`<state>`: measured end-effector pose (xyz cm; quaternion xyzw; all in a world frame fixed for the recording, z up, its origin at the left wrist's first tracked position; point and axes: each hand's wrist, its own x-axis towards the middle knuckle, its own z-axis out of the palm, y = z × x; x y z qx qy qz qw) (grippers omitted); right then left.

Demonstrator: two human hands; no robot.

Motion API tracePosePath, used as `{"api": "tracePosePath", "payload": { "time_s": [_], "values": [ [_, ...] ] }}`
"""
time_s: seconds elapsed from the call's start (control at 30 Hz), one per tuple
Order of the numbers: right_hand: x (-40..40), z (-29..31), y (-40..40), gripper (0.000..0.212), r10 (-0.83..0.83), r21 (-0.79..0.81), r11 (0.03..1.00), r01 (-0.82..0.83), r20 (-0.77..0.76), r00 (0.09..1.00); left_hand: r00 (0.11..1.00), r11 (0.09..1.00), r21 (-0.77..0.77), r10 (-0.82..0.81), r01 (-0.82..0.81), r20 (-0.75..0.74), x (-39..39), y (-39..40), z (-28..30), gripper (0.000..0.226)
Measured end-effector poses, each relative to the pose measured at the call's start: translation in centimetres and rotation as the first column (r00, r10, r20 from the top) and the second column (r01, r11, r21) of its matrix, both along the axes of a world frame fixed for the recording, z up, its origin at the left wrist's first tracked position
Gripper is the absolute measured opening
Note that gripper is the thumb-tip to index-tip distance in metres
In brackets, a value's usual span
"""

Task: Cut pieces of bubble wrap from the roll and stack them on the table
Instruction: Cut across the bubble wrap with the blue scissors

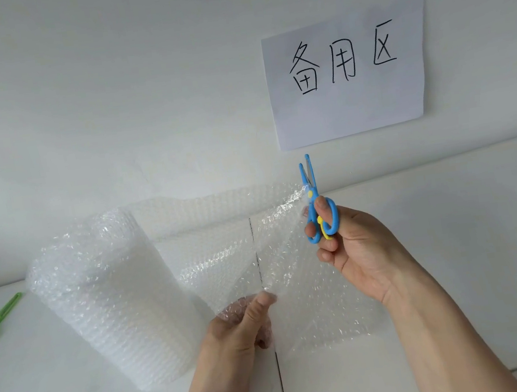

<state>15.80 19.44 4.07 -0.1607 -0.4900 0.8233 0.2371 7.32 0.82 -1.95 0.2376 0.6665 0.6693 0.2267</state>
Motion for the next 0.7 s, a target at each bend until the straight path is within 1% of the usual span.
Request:
{"api": "tracePosePath", "payload": {
  "time_s": [0.07,0.13,0.2,0.27,0.3,0.4,0.47,0.53,0.6,0.7],
  "values": [
    [0.1,-0.1,-0.2,0.026,-0.001,0.008,1.000,0.000,0.009,1.000,1.000,1.000,-0.001,-0.006,0.006,0.008,0.5,0.2,0.7,0.067],
    [0.3,-0.3,-0.5,0.028,0.010,0.007,1.000,-0.010,0.015,1.000,0.999,0.999,-0.026,-0.038,0.039,0.015,1.0,0.4,1.2,0.061],
    [0.5,-0.5,-0.6,0.030,0.011,0.014,1.000,-0.012,0.039,0.999,0.999,0.995,-0.088,-0.041,0.042,0.016,1.3,0.5,1.4,0.045],
    [0.8,-0.8,-0.3,0.030,-0.011,0.034,0.999,0.009,0.080,0.997,1.000,0.987,-0.163,-0.004,0.000,-0.023,1.5,0.6,1.2,0.029],
    [0.9,-0.9,-0.1,0.029,-0.030,0.038,0.999,0.026,0.098,0.995,0.998,0.981,-0.193,0.015,-0.025,-0.057,1.5,0.6,1.0,0.024],
    [1.1,-1.2,0.3,0.029,-0.055,-0.027,0.998,0.058,0.089,0.995,0.989,0.973,-0.224,0.019,-0.052,-0.145,1.6,0.4,0.5,0.023],
    [1.2,-1.3,0.5,0.034,-0.013,-0.100,0.995,0.016,0.035,0.999,0.986,0.972,-0.229,0.018,-0.056,-0.164,1.5,0.3,0.5,0.022],
    [1.3,-1.3,0.7,0.040,0.061,-0.153,0.986,-0.066,-0.034,0.998,0.987,0.972,-0.225,0.027,-0.063,-0.160,1.3,0.2,0.6,0.022],
    [1.4,-1.3,1.0,0.043,0.106,-0.159,0.981,-0.114,-0.058,0.993,0.989,0.971,-0.235,0.008,-0.043,-0.149,1.2,0.2,0.6,0.025],
    [1.6,-1.3,1.1,0.045,0.087,-0.145,0.985,-0.091,-0.035,0.996,0.993,0.972,-0.235,-0.005,-0.023,-0.119,1.0,0.0,0.9,0.031]
  ]
}}
